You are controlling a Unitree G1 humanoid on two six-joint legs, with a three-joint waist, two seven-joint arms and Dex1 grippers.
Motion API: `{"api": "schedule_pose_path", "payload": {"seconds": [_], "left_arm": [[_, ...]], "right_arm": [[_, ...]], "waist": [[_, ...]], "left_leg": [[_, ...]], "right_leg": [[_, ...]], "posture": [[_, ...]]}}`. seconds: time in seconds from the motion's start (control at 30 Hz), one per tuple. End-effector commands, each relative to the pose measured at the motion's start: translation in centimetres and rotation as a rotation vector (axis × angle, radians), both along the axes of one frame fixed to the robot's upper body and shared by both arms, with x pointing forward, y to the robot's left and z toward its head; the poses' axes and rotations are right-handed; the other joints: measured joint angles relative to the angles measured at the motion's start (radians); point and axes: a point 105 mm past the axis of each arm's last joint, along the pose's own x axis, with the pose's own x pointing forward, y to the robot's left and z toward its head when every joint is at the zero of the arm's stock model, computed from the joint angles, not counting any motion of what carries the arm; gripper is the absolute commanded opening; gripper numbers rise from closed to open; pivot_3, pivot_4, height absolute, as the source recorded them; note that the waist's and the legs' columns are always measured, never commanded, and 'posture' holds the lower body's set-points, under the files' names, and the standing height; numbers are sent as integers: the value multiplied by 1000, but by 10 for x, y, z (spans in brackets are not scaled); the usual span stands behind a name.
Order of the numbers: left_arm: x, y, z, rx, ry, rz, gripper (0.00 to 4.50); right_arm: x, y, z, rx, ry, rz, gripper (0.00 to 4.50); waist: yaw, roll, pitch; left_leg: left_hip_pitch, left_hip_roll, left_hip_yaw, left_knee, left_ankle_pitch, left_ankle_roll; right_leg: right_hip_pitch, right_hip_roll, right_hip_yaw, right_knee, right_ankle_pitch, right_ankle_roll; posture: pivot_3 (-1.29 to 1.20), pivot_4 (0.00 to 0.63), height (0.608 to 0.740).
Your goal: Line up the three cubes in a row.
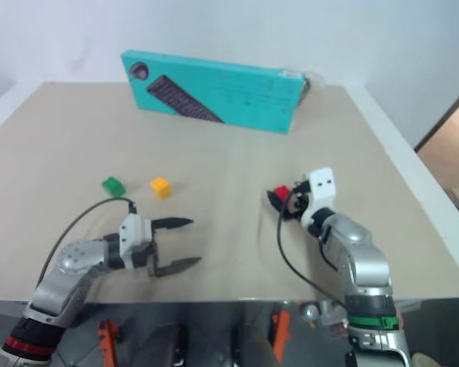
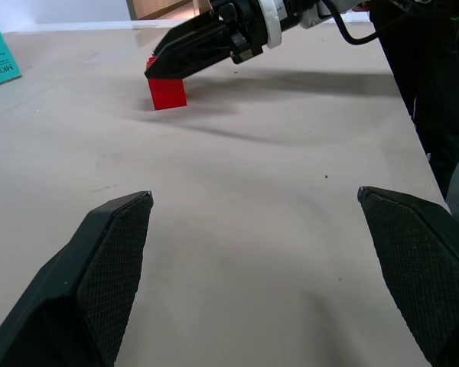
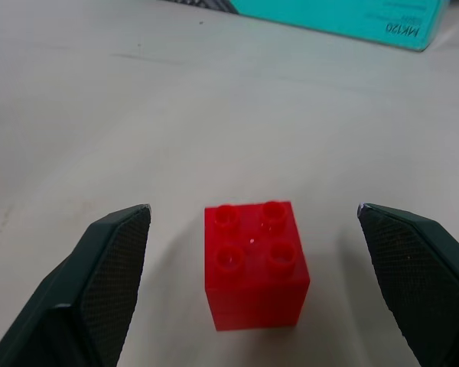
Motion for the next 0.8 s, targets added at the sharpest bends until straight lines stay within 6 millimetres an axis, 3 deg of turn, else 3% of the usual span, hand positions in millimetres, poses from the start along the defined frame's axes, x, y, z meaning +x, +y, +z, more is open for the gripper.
{"api": "schedule_pose_path", "payload": {"seconds": [0.03, 0.3, 0.5, 0.7, 0.8], "left_arm": [[-3, -2, 13, -9, -63, -6, 4500], [9, 0, 14, -23, -72, 72, 4500], [11, -2, 15, -36, -65, 92, 4500], [14, 2, 13, -70, -23, 151, 4500], [14, 3, 12, -68, -16, 161, 4500]], "right_arm": [[8, -3, 8, 23, -31, -34, 3953], [8, -1, 4, 31, -17, -20, 1269], [2, 5, 14, -66, -70, 40, 1263], [-38, 74, 34, -165, -112, 533, 1263], [-49, 91, 31, -195, -105, 682, 1263]], "waist": [[0, 0, 0], [0, 0, 0], [0, 0, 0], [-4, 0, 0], [-3, 0, 0]], "left_leg": [[0, 0, 0, 0, 0, 0], [0, 0, 0, 0, 0, 0], [0, 0, 0, 0, 0, 0], [1, 1, 1, -1, 0, 0], [1, 2, 0, 0, 0, 0]], "right_leg": [[0, 0, 0, 0, 0, 0], [0, 0, 2, 0, 0, 0], [0, 1, 2, 0, 0, 1], [-1, 2, 5, 0, 1, 1], [0, 5, 5, 0, 0, 1]], "posture": [[0, 150, 740], [0, 150, 740], [0, 150, 740], [0, 150, 740], [0, 150, 740]]}}
